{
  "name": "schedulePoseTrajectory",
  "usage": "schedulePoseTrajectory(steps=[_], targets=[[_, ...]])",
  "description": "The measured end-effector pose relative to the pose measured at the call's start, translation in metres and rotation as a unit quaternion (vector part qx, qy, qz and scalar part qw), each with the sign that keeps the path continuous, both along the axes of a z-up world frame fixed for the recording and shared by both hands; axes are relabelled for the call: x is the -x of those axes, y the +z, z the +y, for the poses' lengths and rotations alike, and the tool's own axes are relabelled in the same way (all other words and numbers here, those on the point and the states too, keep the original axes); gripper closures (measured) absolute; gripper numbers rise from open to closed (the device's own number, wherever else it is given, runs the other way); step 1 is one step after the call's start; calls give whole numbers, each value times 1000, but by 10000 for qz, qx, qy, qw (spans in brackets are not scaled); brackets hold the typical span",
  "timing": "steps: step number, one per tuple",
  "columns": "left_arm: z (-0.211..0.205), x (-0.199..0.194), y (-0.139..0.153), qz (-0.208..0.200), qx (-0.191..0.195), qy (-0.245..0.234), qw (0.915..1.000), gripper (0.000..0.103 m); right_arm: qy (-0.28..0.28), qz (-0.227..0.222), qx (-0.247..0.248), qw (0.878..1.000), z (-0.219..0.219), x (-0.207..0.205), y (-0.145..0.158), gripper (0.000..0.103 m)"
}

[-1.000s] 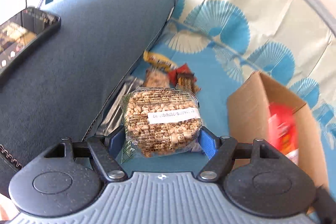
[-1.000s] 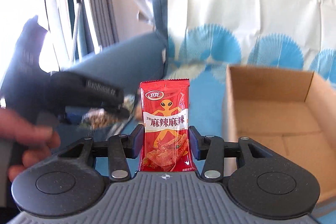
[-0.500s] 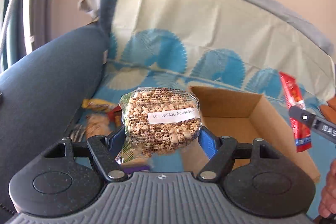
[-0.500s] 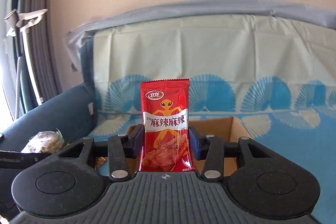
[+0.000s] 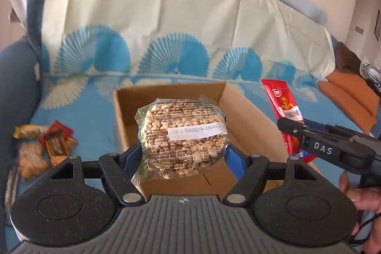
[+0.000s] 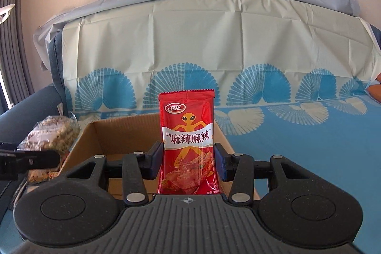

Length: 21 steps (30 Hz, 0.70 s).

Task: Organize snacks
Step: 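Carry both snacks over the box and release them inside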

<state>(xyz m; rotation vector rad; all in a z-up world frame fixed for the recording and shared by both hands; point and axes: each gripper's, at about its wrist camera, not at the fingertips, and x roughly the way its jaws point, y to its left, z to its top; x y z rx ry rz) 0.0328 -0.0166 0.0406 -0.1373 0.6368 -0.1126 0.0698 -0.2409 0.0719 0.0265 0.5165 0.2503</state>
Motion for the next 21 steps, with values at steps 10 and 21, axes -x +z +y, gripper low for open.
schedulePoseTrajectory(steps=[10, 21], targets=[[-22, -16, -15, 217, -110, -162, 9996, 24, 81, 188, 142, 9997, 1, -6, -8, 56], [-23, -13, -14, 273, -131, -179, 9994, 23, 112, 257, 266, 9993, 6, -8, -10, 50]])
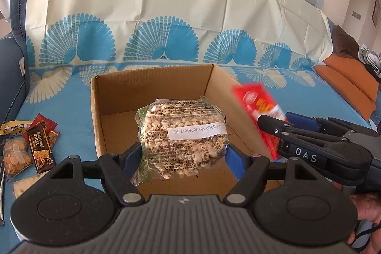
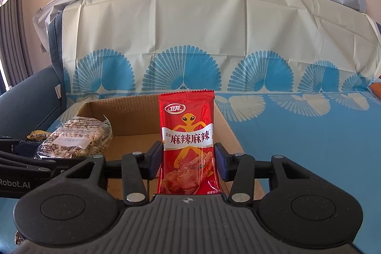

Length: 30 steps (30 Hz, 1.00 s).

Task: Organize snacks
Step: 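Carry both snacks over the box and release them inside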

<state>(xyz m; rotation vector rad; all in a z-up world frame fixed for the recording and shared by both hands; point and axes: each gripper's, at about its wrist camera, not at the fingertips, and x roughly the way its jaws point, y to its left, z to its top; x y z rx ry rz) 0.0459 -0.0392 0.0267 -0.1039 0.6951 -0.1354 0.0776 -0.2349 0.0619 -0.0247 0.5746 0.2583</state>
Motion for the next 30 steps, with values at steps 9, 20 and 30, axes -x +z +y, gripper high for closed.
schedulePoseTrajectory(steps=[9, 20, 30], targets=[[22, -6, -2, 52, -65, 590, 9982, 16, -982, 305, 644, 9926, -16, -13, -16, 19], [52, -18, -28, 847, -10, 1070, 9906, 33, -1484, 1390, 423, 9782, -45, -24, -47, 76], [45, -18, -33, 811, 240, 560, 9948, 35, -1643, 1580, 435, 9727, -51, -3, -39, 81]])
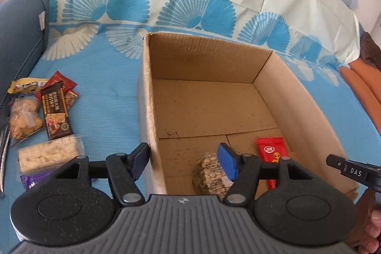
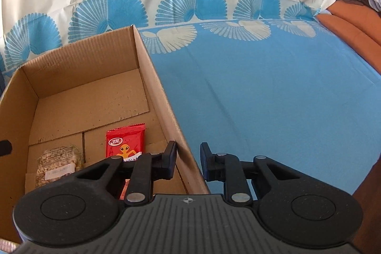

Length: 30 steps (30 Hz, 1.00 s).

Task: Organize snacks
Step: 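Carry both snacks over the box and release them inside, then grasp the silver stick pack with the left tool while the right tool grasps the purple candy bar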

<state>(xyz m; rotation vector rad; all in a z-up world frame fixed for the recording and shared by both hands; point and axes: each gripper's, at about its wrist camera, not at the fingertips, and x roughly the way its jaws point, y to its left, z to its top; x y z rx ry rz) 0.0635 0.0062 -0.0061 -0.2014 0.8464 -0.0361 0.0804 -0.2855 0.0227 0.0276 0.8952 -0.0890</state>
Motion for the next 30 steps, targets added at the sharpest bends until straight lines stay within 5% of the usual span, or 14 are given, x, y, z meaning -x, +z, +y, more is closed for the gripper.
schedulePoseTrajectory(steps=[5, 9, 12, 15, 17, 20, 24, 30], targets=[[-1, 3, 6, -151, -10, -9, 9999, 34, -55, -183, 111, 9998, 0, 7, 8, 73], [8, 19, 25, -597, 60, 31, 9982, 33, -5, -575, 218, 9981, 9, 15, 20, 59], [17, 32, 45, -919, 112, -239, 9954, 35, 90, -888, 94, 9960, 18, 22, 30, 59], [35, 44, 67, -1318, -220, -426, 9901, 47, 239, -1190, -208, 9924, 30, 29, 40, 59], [56, 49, 76, -1403, -468, -447, 9880, 65, 381, -1394, -493, 9883, 42, 33, 46, 59], [98, 56, 68, -1426, -599, -215, 9877, 84, 649, -1678, -965, 9789, 72, 43, 52, 62], [155, 53, 47, -822, -472, 698, 9930, 87, 1354, -1716, -1921, 9567, 125, 62, 50, 72], [199, 60, 28, -510, -457, 1080, 9918, 87, 2615, -1335, -2678, 9176, 219, 85, 40, 75]])
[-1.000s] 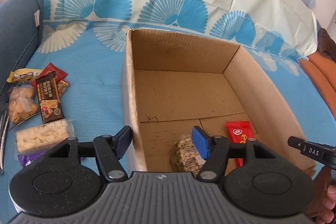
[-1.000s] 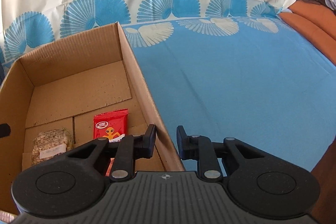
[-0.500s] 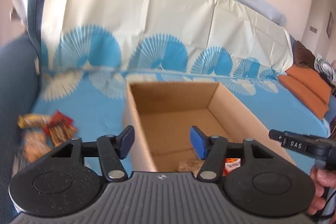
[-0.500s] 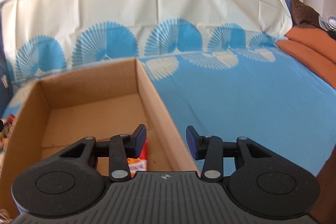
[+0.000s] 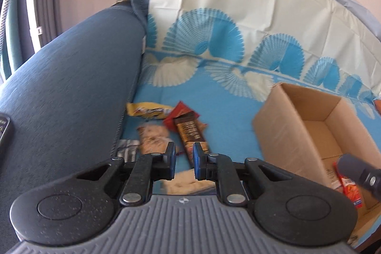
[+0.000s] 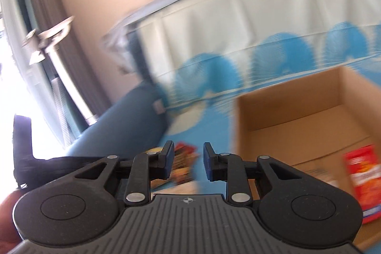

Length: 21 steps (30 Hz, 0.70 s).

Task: Organize snacks
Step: 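Grasp the silver stick pack with the left tool while the right tool grasps the purple candy bar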

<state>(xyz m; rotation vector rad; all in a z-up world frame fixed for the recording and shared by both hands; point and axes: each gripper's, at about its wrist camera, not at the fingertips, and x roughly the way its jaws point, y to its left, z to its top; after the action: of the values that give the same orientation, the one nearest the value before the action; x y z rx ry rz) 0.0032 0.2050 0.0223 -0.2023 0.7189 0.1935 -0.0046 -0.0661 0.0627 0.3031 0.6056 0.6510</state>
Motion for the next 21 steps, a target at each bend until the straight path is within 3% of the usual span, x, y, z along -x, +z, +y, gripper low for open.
schedulePoseTrajectory(steps=[4, 8, 10, 12, 14, 18, 21], targets=[[24, 7, -14, 169, 55, 282, 9994, 87, 503, 740, 45, 9960, 44, -8, -24, 75], [42, 11, -23, 325, 177, 404, 9985, 87, 148, 1830, 81, 9830, 60, -27, -66, 72], [43, 9, -27, 419, 72, 372, 9984, 87, -136, 2229, 37, 9747, 65, -39, -83, 64], [38, 5, -31, 552, -113, 263, 9981, 87, -379, 2459, -12, 9686, 68, -47, -97, 43], [30, 0, -38, 757, -389, 160, 9962, 87, -531, 2628, -27, 9634, 72, -52, -108, 35], [17, -13, -56, 1214, -829, 4, 9891, 86, -788, 2828, 110, 9559, 81, -62, -122, 35], [16, -19, -66, 1407, -914, -18, 9858, 86, -883, 2996, 296, 9495, 87, -68, -134, 38]])
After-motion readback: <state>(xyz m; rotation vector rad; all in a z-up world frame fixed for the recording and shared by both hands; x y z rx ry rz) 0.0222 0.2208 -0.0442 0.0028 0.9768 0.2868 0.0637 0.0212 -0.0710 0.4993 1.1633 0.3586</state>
